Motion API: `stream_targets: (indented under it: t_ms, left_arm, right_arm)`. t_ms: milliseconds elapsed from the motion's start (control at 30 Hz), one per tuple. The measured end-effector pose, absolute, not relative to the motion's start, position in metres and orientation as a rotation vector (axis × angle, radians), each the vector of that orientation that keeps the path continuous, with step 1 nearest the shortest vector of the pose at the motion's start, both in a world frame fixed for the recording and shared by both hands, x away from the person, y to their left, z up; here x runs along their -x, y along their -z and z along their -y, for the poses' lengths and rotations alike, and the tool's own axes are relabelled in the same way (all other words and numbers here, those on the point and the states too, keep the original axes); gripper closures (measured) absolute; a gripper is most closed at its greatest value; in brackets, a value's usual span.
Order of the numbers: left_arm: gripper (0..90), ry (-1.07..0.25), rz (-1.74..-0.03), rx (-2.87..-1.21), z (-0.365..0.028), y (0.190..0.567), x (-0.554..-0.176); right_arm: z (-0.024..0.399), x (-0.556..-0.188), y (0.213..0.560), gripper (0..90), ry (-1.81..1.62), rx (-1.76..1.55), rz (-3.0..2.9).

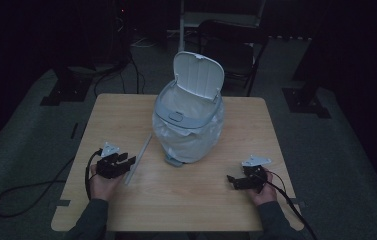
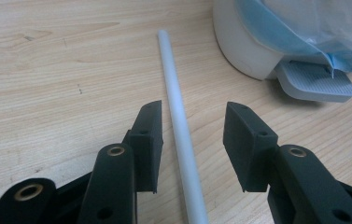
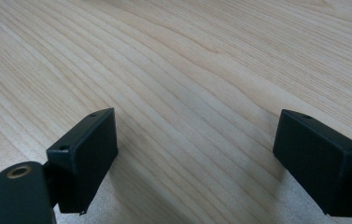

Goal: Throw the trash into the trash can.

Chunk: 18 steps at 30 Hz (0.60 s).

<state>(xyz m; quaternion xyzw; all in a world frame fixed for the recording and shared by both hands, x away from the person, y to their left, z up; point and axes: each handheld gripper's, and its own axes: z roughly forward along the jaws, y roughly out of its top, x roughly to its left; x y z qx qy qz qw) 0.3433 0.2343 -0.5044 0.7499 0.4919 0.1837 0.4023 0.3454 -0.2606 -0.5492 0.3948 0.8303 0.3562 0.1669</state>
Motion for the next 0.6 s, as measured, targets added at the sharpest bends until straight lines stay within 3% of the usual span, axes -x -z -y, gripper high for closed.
stream_targets:
  t_ms: [600]
  left_arm:
    - [60.0,-0.435,-1.262,-1.949,-0.227,0.517,-0.343]
  right_arm:
    - [0.261,-0.345,0.549,12.9,-1.014,-1.124,-2.363]
